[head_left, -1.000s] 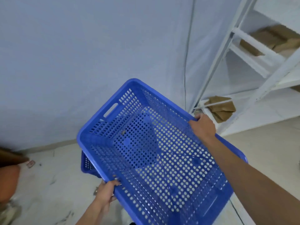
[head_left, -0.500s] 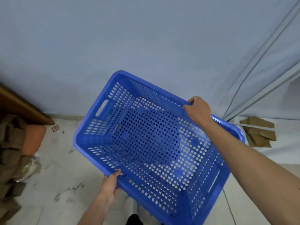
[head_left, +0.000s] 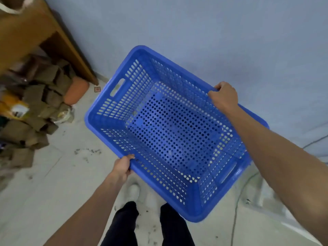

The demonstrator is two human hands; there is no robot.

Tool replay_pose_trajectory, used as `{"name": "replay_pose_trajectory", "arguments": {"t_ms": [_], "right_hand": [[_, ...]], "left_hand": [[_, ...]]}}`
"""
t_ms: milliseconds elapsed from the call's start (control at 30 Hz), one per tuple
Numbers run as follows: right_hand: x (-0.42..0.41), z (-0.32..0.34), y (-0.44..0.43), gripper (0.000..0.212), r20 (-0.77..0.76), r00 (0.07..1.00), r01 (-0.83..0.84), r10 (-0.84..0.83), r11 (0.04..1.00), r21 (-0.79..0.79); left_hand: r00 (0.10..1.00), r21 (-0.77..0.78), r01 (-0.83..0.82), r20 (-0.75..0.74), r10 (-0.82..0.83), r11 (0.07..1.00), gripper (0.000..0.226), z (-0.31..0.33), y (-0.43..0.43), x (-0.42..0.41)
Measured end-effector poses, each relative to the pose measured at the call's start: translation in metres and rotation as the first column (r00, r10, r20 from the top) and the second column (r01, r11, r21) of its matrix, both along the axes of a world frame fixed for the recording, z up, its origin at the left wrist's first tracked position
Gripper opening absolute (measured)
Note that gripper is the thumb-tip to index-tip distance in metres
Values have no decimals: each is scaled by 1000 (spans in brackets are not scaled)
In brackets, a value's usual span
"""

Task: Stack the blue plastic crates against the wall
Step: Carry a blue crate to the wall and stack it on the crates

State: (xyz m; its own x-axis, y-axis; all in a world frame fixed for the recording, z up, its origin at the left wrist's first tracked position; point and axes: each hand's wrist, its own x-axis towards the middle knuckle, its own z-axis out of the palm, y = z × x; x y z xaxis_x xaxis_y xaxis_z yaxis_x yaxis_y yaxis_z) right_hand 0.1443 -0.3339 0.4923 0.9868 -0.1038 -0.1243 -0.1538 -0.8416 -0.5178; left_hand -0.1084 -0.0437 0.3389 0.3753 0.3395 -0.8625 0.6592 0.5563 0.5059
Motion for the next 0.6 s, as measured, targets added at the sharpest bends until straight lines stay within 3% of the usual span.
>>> {"name": "replay_pose_trajectory", "arguments": {"t_ms": [333,467,600], "right_hand": [[72,-53,20,10,42,977,-198,208,964,-178],[86,-82,10,14,60,946,-285,320,903,-322],[95,-113,-8,23,23,950,-278,312,876,-394]], "left_hand": [[994,-34,-112,11,112,993,24,-22,-33,12],[991,-61,-134,7,135,989,20,-41,-57,14],[992,-43,-128,5,128,991,18,-57,-72,18]]}}
